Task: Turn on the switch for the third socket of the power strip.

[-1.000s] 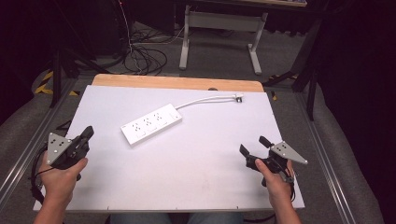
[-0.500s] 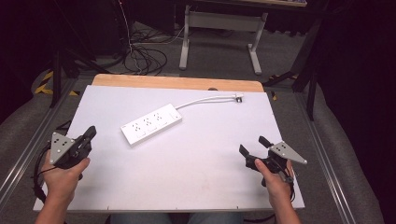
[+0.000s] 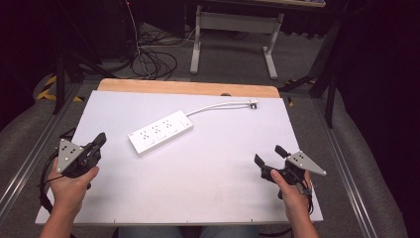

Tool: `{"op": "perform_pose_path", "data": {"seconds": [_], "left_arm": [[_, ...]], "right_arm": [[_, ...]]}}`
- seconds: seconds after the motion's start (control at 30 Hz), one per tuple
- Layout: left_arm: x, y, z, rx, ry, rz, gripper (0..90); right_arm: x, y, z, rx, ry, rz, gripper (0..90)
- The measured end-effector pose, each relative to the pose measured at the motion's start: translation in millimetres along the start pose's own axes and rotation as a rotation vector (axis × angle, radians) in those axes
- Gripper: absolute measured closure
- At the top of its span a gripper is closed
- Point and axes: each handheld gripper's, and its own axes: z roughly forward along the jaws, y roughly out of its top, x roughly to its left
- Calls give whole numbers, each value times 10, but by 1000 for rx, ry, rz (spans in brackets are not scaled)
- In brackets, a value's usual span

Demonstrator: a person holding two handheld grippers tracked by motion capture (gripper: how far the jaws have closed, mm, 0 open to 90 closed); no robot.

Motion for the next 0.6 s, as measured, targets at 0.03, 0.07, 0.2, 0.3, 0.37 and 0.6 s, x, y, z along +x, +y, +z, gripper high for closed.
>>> {"op": "perform_pose_path", "data": {"seconds": [0.03, 0.07, 0.2, 0.3, 0.37, 0.6], "left_arm": [[-2, 2, 4, 2, 0, 4, 899], [-5, 3, 11, 1, -6, 6, 900], [-27, 8, 34, 4, -15, 10, 899], [-38, 9, 44, 8, -21, 16, 900], [-44, 8, 51, 6, -22, 12, 900], [-50, 10, 72, 12, -22, 20, 899]], "right_arm": [[-1, -1, -4, 0, 0, 1, 120], [-6, -2, -10, 1, -4, 1, 120], [-9, -4, -12, 2, -5, 3, 120], [-8, -5, -10, 3, -6, 1, 121], [-7, -6, -5, 2, -6, -1, 122], [-3, -6, 20, 8, -5, -11, 123]]}}
